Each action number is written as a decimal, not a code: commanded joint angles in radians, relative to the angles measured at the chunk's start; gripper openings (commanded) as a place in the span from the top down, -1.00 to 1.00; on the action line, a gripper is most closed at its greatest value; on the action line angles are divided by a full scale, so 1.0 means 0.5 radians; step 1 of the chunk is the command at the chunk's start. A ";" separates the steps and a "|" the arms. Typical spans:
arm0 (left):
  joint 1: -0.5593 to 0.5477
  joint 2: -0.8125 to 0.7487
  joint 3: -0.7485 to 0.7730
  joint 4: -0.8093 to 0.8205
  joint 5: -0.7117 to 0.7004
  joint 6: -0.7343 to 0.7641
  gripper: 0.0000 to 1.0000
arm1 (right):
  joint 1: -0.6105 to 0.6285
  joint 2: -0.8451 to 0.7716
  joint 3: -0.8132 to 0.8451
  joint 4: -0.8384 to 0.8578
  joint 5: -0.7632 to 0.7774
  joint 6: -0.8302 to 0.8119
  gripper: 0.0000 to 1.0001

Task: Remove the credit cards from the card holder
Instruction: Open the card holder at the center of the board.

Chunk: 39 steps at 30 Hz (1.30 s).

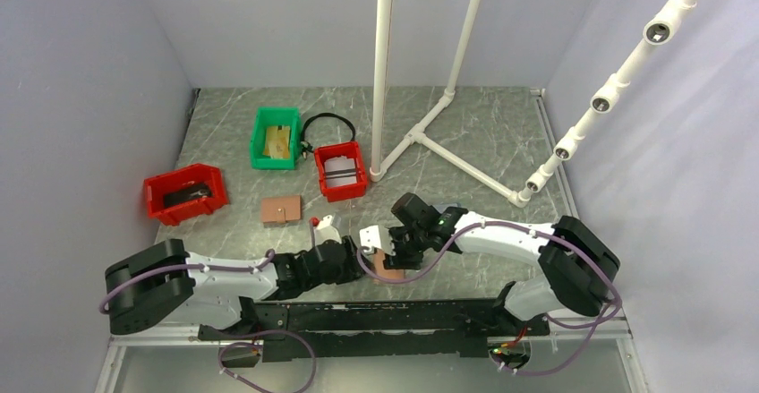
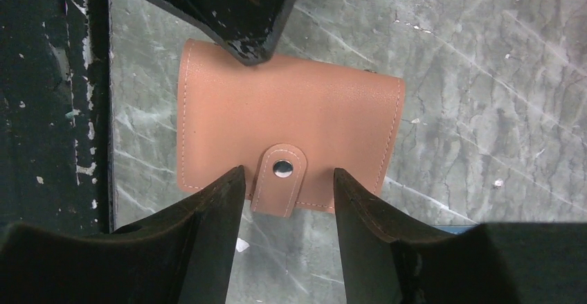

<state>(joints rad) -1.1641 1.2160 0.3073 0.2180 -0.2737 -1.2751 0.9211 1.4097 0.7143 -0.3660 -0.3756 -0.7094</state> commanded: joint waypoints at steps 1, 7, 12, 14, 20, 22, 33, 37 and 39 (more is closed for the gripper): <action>0.050 0.145 -0.057 0.325 0.090 -0.012 0.03 | 0.017 0.042 0.043 0.012 -0.094 0.037 -0.04; 0.123 0.408 -0.041 0.514 0.256 -0.074 0.04 | 0.026 0.095 0.058 -0.009 -0.138 0.050 0.07; 0.141 0.482 -0.053 0.528 0.283 -0.120 0.20 | 0.029 0.143 0.090 -0.050 -0.108 0.045 0.45; 0.143 0.466 -0.052 0.425 0.263 -0.142 0.45 | 0.029 0.126 0.090 -0.056 -0.116 0.032 0.59; 0.162 0.472 -0.036 0.169 0.215 -0.159 1.00 | 0.021 0.046 0.088 -0.078 -0.154 -0.016 0.94; 0.165 0.467 -0.069 0.178 0.197 -0.190 1.00 | 0.000 0.000 0.084 -0.098 -0.206 -0.046 1.00; 0.165 0.150 -0.088 -0.210 0.030 -0.229 1.00 | -0.100 -0.170 0.045 -0.288 -0.370 -0.265 1.00; 0.165 -0.035 -0.120 -0.310 -0.006 -0.203 1.00 | -0.133 -0.169 0.021 -0.377 -0.292 -0.360 1.00; 0.165 -0.143 -0.151 -0.294 -0.001 -0.151 1.00 | -0.139 -0.124 0.020 -0.427 -0.253 -0.381 1.00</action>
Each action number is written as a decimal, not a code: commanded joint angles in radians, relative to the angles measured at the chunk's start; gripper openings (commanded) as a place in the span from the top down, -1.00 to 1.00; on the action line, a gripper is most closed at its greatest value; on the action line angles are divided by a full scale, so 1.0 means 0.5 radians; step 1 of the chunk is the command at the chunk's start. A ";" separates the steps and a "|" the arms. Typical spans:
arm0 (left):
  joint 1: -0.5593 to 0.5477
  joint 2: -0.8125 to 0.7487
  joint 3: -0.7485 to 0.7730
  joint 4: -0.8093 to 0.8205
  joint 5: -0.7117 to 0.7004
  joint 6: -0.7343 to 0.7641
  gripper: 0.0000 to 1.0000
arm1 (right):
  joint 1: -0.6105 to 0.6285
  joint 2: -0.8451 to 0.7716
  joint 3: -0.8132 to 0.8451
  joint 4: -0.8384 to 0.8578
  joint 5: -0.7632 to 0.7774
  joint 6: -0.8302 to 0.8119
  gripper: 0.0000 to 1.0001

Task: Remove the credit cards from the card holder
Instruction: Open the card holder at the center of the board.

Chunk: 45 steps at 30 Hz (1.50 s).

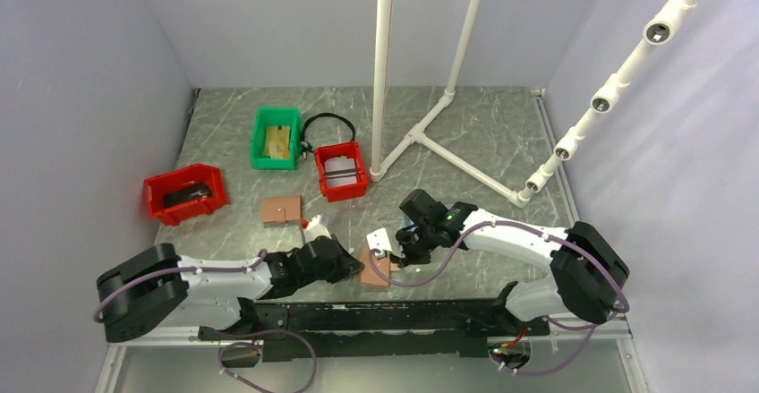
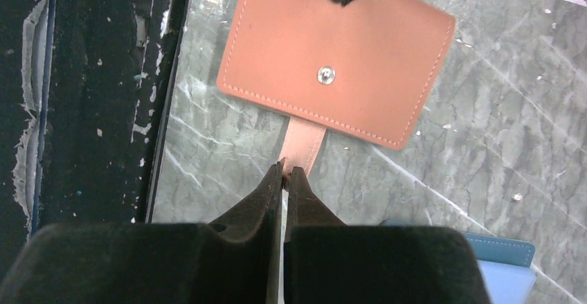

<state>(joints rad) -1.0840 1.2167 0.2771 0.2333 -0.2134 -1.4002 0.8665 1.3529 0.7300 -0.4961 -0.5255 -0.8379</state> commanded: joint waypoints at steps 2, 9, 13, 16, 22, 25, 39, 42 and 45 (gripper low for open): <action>0.005 -0.257 -0.108 -0.300 -0.107 0.174 0.79 | -0.030 0.077 0.010 -0.210 0.079 -0.125 1.00; 0.008 -0.661 0.043 -0.700 -0.033 0.448 -0.08 | -0.135 0.128 0.150 -0.393 -0.256 -0.095 0.13; 0.008 -0.815 0.077 -0.830 0.022 0.537 -0.14 | -0.276 0.086 0.188 -0.447 -0.456 -0.060 0.03; 0.006 -0.854 0.037 -0.614 0.206 0.722 -0.17 | -0.370 0.067 0.231 -0.474 -0.586 0.006 0.03; 0.000 -0.491 0.356 -0.792 0.301 0.909 -0.34 | -0.445 0.131 0.342 -0.539 -0.687 0.130 0.37; -0.027 -0.227 0.577 -0.984 0.196 0.938 -0.36 | -0.488 0.162 0.384 -0.593 -0.727 0.138 0.64; -0.219 0.793 1.583 -1.840 -0.287 0.694 -0.57 | -0.696 -0.006 0.312 -0.304 -0.508 0.470 0.66; -0.219 0.910 1.692 -1.872 -0.301 0.694 -0.59 | -0.764 -0.025 0.306 -0.285 -0.487 0.508 0.65; -0.219 1.000 1.765 -1.886 -0.300 0.695 -0.60 | -0.803 -0.030 0.306 -0.293 -0.486 0.513 0.64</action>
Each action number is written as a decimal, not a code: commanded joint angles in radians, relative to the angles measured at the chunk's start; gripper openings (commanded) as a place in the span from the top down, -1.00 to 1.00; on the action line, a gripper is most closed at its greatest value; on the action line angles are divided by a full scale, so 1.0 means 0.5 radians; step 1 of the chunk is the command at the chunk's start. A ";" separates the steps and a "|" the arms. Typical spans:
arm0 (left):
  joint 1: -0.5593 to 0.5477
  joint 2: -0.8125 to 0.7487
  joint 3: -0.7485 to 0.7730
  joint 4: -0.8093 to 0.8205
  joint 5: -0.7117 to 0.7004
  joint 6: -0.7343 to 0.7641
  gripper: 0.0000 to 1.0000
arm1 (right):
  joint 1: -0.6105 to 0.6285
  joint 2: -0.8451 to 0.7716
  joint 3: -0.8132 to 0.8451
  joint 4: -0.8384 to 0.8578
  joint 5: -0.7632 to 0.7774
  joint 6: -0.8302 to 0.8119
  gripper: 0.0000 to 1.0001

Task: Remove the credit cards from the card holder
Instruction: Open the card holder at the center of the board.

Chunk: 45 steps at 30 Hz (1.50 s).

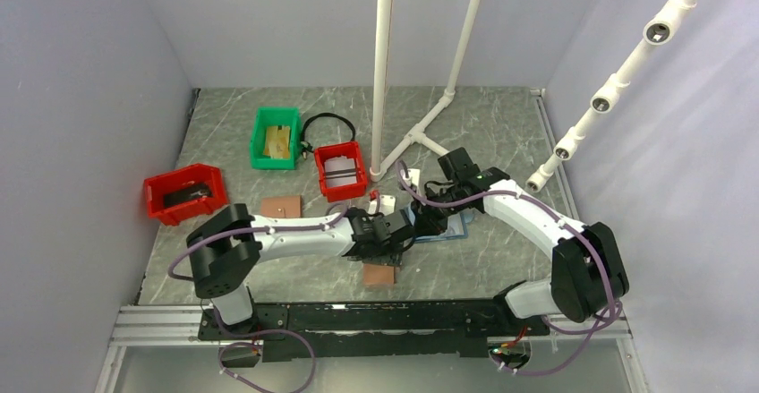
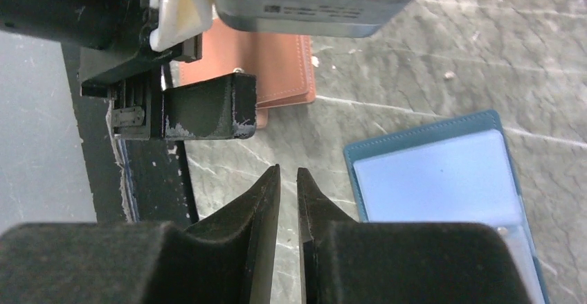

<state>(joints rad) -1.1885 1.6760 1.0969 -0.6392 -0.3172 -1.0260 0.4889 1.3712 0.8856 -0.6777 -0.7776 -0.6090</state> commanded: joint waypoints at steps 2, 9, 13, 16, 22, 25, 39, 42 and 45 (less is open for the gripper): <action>-0.010 0.140 0.184 -0.183 -0.100 -0.061 -0.62 | -0.056 -0.059 -0.003 0.064 0.018 0.055 0.64; -0.018 0.264 0.341 -0.296 -0.094 -0.054 -0.69 | -0.059 -0.046 0.004 0.049 0.013 0.049 0.64; -0.030 0.236 0.337 -0.264 -0.099 -0.031 -0.70 | -0.059 -0.043 0.007 0.045 0.009 0.048 0.64; -0.031 0.280 0.341 -0.324 -0.124 -0.045 -0.70 | -0.060 -0.047 0.008 0.043 0.004 0.049 0.63; -0.034 0.365 0.356 -0.507 -0.213 -0.142 -0.38 | -0.060 -0.055 0.005 0.041 -0.003 0.050 0.63; -0.034 0.261 0.284 -0.457 -0.214 -0.152 -0.20 | -0.062 -0.057 0.005 0.031 -0.013 0.034 0.63; 0.244 -0.575 -0.717 0.797 0.400 -0.244 1.00 | 0.143 -0.183 -0.055 0.043 -0.285 -0.102 0.62; 0.300 -0.625 -0.825 0.987 0.469 -0.295 1.00 | 0.250 -0.114 -0.062 0.140 -0.241 -0.008 0.64; 0.354 -0.705 -0.963 1.203 0.533 -0.364 1.00 | 0.299 -0.009 -0.058 0.289 -0.177 0.191 0.76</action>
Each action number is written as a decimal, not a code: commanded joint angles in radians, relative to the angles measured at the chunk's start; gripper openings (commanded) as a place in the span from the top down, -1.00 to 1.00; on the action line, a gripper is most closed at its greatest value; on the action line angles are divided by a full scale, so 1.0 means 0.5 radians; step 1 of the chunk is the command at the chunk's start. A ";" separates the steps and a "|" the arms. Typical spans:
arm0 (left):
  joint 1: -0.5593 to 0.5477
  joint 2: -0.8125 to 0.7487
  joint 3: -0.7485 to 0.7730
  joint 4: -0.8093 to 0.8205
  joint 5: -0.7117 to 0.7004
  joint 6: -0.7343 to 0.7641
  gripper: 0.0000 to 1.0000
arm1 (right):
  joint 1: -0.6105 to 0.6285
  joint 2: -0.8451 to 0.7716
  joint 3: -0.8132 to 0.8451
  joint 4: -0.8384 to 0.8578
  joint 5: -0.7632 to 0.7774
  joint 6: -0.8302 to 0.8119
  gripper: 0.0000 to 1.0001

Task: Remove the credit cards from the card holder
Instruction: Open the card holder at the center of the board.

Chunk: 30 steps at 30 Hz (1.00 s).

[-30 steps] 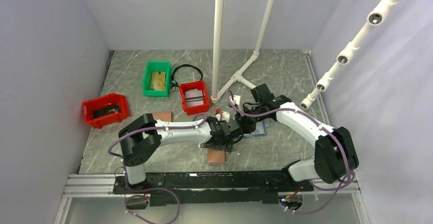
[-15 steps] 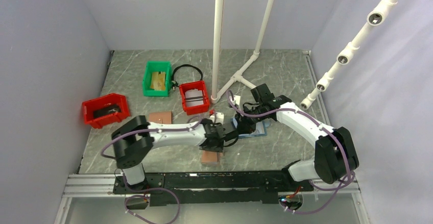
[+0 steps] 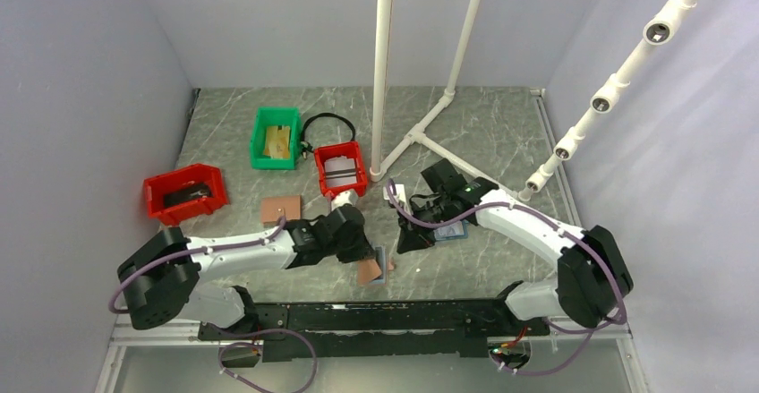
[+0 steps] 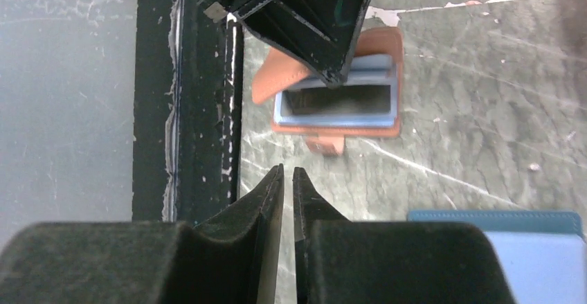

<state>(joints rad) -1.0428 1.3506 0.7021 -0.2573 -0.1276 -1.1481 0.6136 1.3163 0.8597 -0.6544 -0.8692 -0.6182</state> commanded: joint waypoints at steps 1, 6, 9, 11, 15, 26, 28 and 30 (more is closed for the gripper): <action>0.082 -0.095 -0.231 0.551 0.178 -0.148 1.00 | 0.058 0.136 0.000 0.284 0.012 0.284 0.81; 0.180 -0.323 -0.546 0.931 0.237 -0.307 1.00 | 0.130 0.278 -0.004 0.412 0.074 0.522 0.85; 0.242 -0.405 -0.656 0.890 0.261 -0.315 1.00 | 0.148 0.361 0.001 0.456 0.205 0.632 0.85; 0.289 -0.421 -0.717 0.870 0.286 -0.296 1.00 | 0.154 0.451 0.037 0.409 0.224 0.646 0.85; 0.373 -0.439 -0.810 0.808 0.400 -0.250 1.00 | 0.246 0.581 0.100 0.338 0.307 0.637 0.84; 0.432 -0.732 -0.522 -0.501 0.262 -0.011 0.02 | 0.341 0.804 0.229 0.266 0.503 0.698 0.70; 0.438 -0.719 -0.469 -0.624 0.261 0.019 -0.02 | 0.339 0.799 0.226 0.271 0.506 0.699 0.68; 0.438 -0.699 -0.437 -0.666 0.261 0.043 -0.02 | 0.339 0.798 0.225 0.268 0.493 0.691 0.65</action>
<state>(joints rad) -0.8295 0.9947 0.4221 -0.3943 0.0288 -1.1797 0.7841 1.7168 0.9474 -0.5114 -0.6571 -0.2787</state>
